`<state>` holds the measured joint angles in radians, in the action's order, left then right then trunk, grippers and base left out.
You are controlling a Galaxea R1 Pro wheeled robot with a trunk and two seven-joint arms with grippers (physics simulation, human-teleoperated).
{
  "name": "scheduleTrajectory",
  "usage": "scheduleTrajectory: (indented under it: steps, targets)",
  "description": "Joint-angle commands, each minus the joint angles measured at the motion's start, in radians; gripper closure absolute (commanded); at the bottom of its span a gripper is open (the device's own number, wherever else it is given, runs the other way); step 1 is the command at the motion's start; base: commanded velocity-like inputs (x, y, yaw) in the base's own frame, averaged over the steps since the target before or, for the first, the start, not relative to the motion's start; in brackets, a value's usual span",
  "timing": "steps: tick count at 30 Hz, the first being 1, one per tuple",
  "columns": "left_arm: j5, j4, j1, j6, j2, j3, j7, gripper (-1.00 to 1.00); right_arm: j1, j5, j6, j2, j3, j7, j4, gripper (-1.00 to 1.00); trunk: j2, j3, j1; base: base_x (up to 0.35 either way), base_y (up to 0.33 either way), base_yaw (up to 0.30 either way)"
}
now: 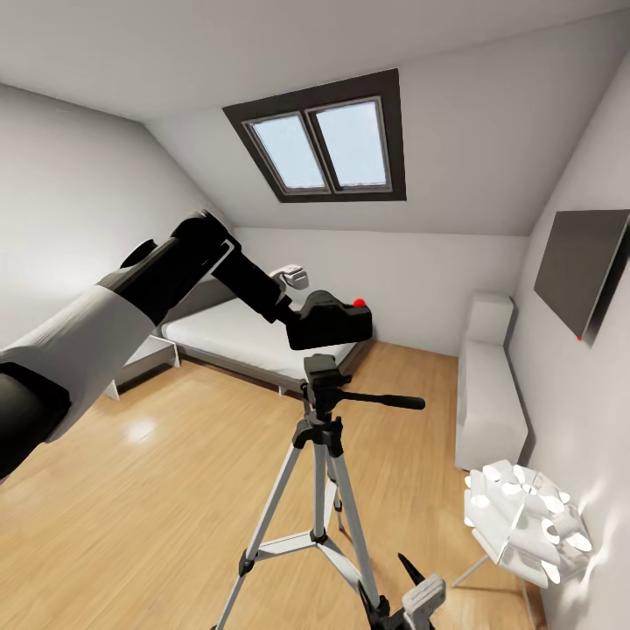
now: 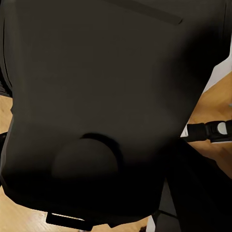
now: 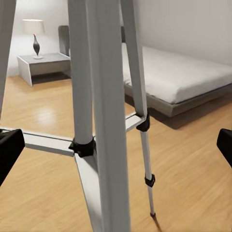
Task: Attach the digital camera to the camera tripod in the bedroom.
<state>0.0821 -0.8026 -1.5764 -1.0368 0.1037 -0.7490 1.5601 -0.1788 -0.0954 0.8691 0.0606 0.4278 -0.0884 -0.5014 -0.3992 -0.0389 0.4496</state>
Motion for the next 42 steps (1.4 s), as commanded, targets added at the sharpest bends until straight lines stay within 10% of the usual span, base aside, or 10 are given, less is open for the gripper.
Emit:
scheduleTrajectory:
  steps: [1, 42]
  targets:
    - [0.009, -0.001, -0.001, -0.01, 0.001, -0.001, 0.009, 1.0, -0.001, -0.011, -0.004, 0.0, 0.003, -0.008, -0.006, -1.0, -0.001, 0.0, 0.0, 0.0, 0.0, 0.0]
    - [0.009, -0.003, -0.001, -0.01, 0.001, -0.001, 0.009, 1.0, -0.072, 0.067, -0.26, -0.07, 0.003, -0.009, -0.08, -1.0, -0.001, 0.0, 0.0, 0.0, 0.0, 0.0]
